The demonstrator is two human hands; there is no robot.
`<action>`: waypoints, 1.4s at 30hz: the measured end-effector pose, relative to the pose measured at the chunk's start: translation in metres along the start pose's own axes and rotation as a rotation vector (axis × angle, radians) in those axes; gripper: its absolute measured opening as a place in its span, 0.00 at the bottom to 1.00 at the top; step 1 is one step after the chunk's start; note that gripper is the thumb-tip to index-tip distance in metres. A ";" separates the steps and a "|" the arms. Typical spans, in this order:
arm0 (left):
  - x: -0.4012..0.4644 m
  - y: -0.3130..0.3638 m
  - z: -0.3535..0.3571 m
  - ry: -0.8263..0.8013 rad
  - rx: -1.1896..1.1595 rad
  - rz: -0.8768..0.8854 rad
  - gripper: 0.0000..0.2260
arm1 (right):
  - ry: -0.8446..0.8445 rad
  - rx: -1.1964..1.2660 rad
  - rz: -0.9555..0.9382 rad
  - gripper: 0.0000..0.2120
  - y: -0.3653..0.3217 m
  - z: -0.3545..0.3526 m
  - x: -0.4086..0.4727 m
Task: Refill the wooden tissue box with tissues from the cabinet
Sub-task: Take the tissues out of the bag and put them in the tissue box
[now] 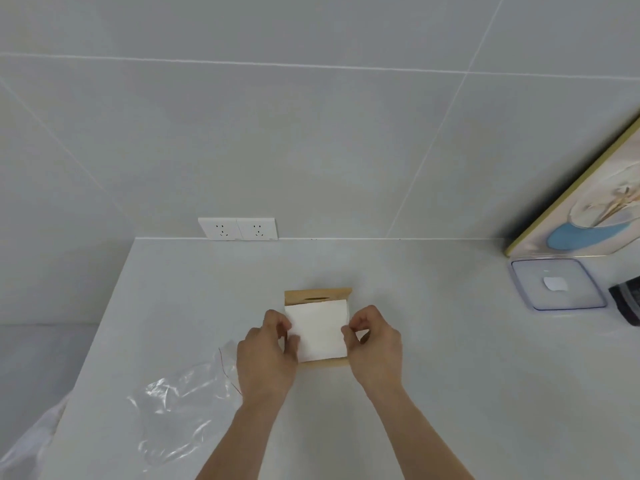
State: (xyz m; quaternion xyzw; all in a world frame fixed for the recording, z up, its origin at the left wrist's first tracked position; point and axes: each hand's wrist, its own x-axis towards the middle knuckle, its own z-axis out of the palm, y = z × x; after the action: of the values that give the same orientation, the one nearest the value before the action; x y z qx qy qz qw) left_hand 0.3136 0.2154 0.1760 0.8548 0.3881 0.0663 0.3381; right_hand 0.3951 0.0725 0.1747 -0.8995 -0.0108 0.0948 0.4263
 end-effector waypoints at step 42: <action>0.020 -0.002 0.031 -0.191 0.540 0.083 0.17 | -0.134 -0.815 -0.491 0.17 -0.006 0.019 0.010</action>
State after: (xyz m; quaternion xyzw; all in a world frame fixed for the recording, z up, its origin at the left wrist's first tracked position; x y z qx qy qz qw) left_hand 0.3381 0.2139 0.1482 0.9314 0.3227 -0.1066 0.1302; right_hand 0.4016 0.0920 0.1662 -0.9561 -0.2869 0.0371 0.0472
